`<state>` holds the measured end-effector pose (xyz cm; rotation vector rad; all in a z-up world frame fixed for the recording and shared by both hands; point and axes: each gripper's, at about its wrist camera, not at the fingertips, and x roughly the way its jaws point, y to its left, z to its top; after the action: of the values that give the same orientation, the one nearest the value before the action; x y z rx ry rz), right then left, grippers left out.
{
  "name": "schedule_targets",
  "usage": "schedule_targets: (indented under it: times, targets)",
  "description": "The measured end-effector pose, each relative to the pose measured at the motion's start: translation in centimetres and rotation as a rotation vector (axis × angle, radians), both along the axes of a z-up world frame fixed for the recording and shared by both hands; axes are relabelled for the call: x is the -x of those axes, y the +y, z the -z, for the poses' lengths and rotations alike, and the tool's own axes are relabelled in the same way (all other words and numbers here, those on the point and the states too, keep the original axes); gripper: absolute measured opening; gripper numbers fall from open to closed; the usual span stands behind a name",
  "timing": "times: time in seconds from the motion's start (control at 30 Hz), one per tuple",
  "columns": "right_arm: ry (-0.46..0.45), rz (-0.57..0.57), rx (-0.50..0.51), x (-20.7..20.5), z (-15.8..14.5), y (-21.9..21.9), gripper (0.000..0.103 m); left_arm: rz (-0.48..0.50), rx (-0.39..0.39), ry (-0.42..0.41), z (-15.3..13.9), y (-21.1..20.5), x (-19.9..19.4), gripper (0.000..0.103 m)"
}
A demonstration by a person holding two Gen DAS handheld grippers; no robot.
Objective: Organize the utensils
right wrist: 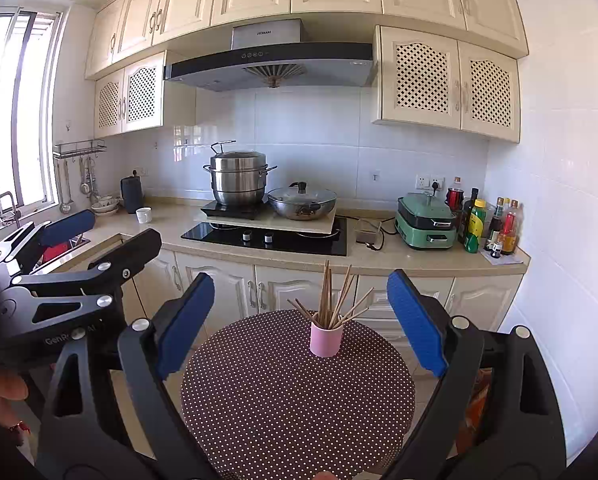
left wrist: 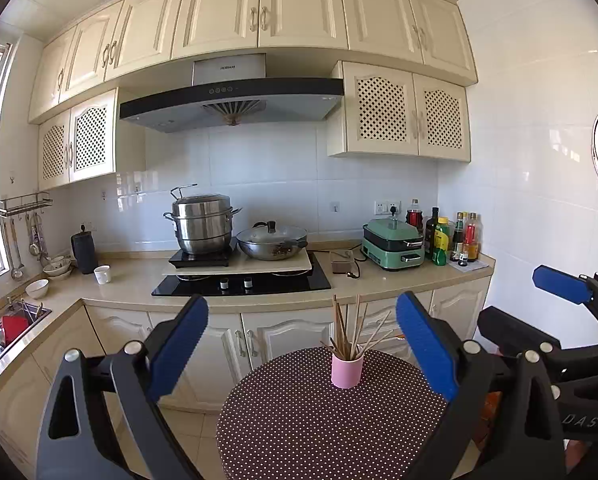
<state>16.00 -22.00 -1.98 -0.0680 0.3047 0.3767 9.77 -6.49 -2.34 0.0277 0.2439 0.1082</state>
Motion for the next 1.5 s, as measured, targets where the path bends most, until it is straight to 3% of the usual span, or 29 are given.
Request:
schedule_targets:
  times: [1.5]
  targets:
    - [0.022, 0.009, -0.002, -0.71, 0.65, -0.03, 0.087, 0.011, -0.004, 0.017, 0.18, 0.1, -0.51, 0.093]
